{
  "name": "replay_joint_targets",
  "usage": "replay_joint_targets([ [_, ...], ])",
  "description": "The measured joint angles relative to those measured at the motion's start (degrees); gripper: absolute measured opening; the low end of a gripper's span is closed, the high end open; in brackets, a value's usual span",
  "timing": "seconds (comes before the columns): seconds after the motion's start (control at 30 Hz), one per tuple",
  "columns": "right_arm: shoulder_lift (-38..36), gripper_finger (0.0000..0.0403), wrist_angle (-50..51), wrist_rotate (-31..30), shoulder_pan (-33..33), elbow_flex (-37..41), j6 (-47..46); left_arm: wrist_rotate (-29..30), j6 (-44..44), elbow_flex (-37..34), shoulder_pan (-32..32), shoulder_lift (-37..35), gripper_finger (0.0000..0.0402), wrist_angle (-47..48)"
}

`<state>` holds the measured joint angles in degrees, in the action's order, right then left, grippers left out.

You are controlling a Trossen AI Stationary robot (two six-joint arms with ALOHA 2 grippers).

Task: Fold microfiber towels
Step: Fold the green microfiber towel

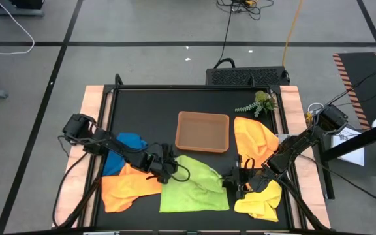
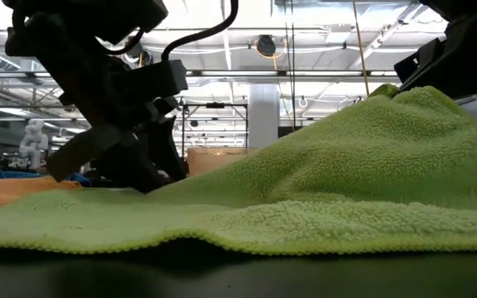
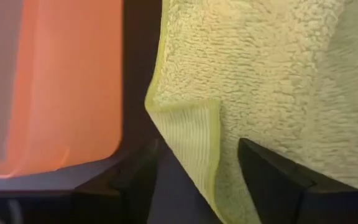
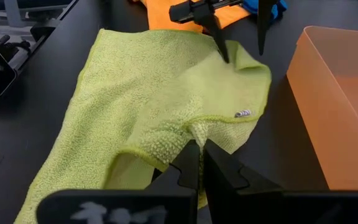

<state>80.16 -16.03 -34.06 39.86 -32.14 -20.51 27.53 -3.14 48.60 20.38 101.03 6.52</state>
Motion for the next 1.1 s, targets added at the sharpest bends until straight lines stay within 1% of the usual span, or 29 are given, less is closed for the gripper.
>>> replay_joint_targets([
  [0.13, 0.0, 0.0004, 0.0, 0.0, 0.0, 0.0, 0.0, 0.9, -1.3, 0.0, 0.0, 0.0, 0.0142, -0.2],
  [0.33, 0.0, 0.0004, 0.0, 0.0, 0.0, 0.0, 0.0, 0.9, -1.2, 0.0, 0.3, -0.1, 0.002, -0.2],
  [0.37, 0.0, 0.0004, 0.0, 0.0, 0.0, 0.0, 0.0, 0.9, -1.2, 0.0, 0.3, -0.1, 0.0011, -0.2],
  [0.57, 0.0, 0.0004, 0.0, 0.0, 0.0, 0.0, 0.0, 1.7, -1.1, 0.0, 1.4, -0.2, 0.0004, -0.3],
  [0.73, 0.0, 0.0004, -0.8, 0.0, 0.0, 0.0, 0.1, 4.3, 0.2, 0.0, 3.6, -2.4, 0.0003, 0.4],
  [0.9, 0.0, 0.0004, -2.1, -0.1, 0.0, 0.0, 0.2, 9.0, 1.3, 0.0, 6.4, -6.6, 0.0002, 1.5],
  [1.1, 0.0, 0.0004, -2.5, -0.1, 0.0, 0.0, -0.3, 16.4, 1.6, 0.0, 10.6, -11.9, 0.0002, 2.2],
])
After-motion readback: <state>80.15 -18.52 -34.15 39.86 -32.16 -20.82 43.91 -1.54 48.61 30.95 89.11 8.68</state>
